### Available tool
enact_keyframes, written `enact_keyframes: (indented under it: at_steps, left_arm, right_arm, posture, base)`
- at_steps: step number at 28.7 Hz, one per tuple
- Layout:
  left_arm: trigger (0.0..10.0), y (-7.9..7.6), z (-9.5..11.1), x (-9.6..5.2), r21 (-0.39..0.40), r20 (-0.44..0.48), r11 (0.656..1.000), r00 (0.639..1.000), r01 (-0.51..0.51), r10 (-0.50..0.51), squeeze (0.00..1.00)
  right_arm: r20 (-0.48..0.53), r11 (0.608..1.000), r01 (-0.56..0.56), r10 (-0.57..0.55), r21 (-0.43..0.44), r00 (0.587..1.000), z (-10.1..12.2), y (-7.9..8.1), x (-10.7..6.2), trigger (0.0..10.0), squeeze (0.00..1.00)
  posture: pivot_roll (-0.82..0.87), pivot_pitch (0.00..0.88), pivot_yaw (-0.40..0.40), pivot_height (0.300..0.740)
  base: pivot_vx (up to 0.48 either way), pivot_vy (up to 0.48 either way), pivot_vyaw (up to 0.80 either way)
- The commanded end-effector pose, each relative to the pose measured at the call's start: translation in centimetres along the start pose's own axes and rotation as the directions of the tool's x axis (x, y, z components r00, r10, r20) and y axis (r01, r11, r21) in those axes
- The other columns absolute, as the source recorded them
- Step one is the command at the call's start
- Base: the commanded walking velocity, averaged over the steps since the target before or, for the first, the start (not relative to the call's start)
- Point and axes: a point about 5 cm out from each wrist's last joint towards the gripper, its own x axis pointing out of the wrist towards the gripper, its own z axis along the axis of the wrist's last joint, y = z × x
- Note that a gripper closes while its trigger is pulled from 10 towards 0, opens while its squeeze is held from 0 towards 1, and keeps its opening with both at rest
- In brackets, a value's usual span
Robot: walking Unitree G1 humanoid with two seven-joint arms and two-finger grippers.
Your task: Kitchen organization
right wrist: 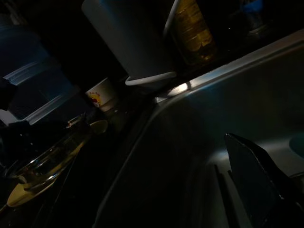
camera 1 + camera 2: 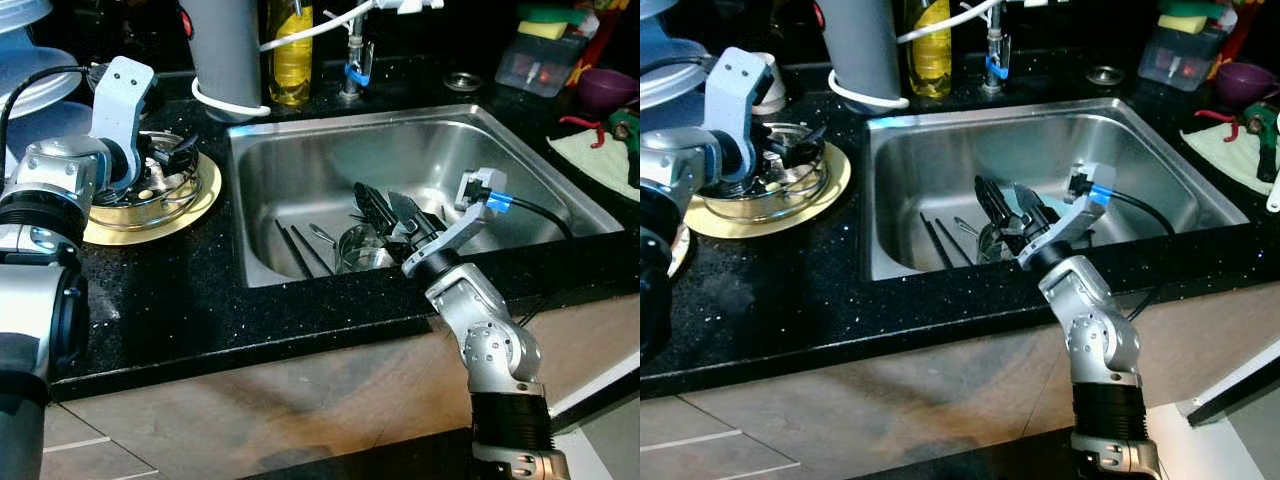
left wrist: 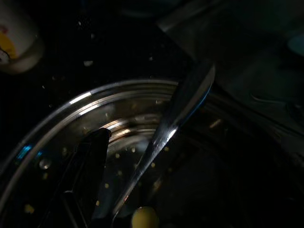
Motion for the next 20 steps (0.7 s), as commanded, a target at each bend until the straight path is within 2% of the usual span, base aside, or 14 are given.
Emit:
enact_keyframes:
  at_steps: [1,2,8,13,14,15,16,17,20]
  left_arm:
    - [10.0,0.3,0.0,-0.2,0.012,-0.029,1.000,1.000,0.001,-0.001,0.65]
    - [10.0,0.3,0.0,-0.2,0.015,-0.032,1.000,1.000,0.000,0.001,0.00]
    - [10.0,0.5,-0.9,-0.3,-0.018,-0.064,1.000,0.998,-0.004,0.003,0.00]
    - [10.0,0.4,-1.4,-0.3,-0.089,-0.080,0.996,0.997,0.009,-0.016,0.00]
    - [8.6,0.4,-1.6,-0.3,-0.110,-0.087,0.994,0.996,0.011,-0.020,0.00]
    - [4.5,0.4,-1.8,-0.3,-0.132,-0.094,0.991,0.995,0.010,-0.022,0.00]
    - [4.5,0.4,-1.8,-0.3,-0.132,-0.094,0.991,0.995,0.010,-0.022,0.00]
    - [0.0,0.5,-2.0,-0.4,-0.149,-0.097,0.989,0.995,0.011,-0.026,0.00]
    - [0.0,0.5,-2.0,-0.4,-0.163,-0.096,0.986,0.995,0.014,-0.030,0.00]
  right_arm:
    - [-0.032,0.999,0.023,-0.022,0.033,0.999,-0.9,-0.3,-0.4,10.0,0.00]
    - [-0.032,0.999,0.024,-0.023,0.034,0.999,-0.9,-0.2,-0.5,10.0,0.00]
    - [-0.034,0.999,0.027,-0.025,0.041,0.999,-1.0,-0.2,-0.5,10.0,0.00]
    - [-0.037,0.999,0.024,-0.022,0.045,0.999,-1.0,-0.1,-0.4,10.0,0.00]
    - [-0.038,0.999,0.022,-0.021,0.045,0.999,-1.0,-0.1,-0.3,10.0,0.00]
    - [-0.038,0.999,0.021,-0.019,0.046,0.999,-1.0,-0.1,-0.3,10.0,0.00]
    - [-0.038,0.999,0.021,-0.019,0.046,0.999,-1.0,-0.1,-0.3,10.0,0.00]
    - [-0.038,0.999,0.019,-0.017,0.046,0.999,-0.9,0.0,-0.3,10.0,0.00]
    - [-0.038,0.999,0.018,-0.017,0.045,0.999,-0.9,0.0,-0.2,10.0,0.00]
  posture:
    - [-0.04,0.287,0.010,0.740]
    - [-0.04,0.292,0.011,0.740]
    - [-0.04,0.292,0.008,0.740]
    - [-0.04,0.291,0.005,0.740]
    - [-0.04,0.289,0.004,0.740]
    - [-0.04,0.287,0.004,0.740]
    - [-0.04,0.287,0.004,0.740]
    - [-0.04,0.285,0.004,0.740]
    - [-0.04,0.283,0.002,0.740]
  base:
    - [0.000,0.000,0.00]
    - [0.000,0.000,0.00]
    - [0.000,0.000,0.00]
    - [0.000,0.000,0.00]
    - [0.000,0.000,0.00]
    - [0.000,0.000,0.00]
    - [0.000,0.000,0.00]
    - [0.000,0.000,0.00]
    - [0.000,0.000,0.00]
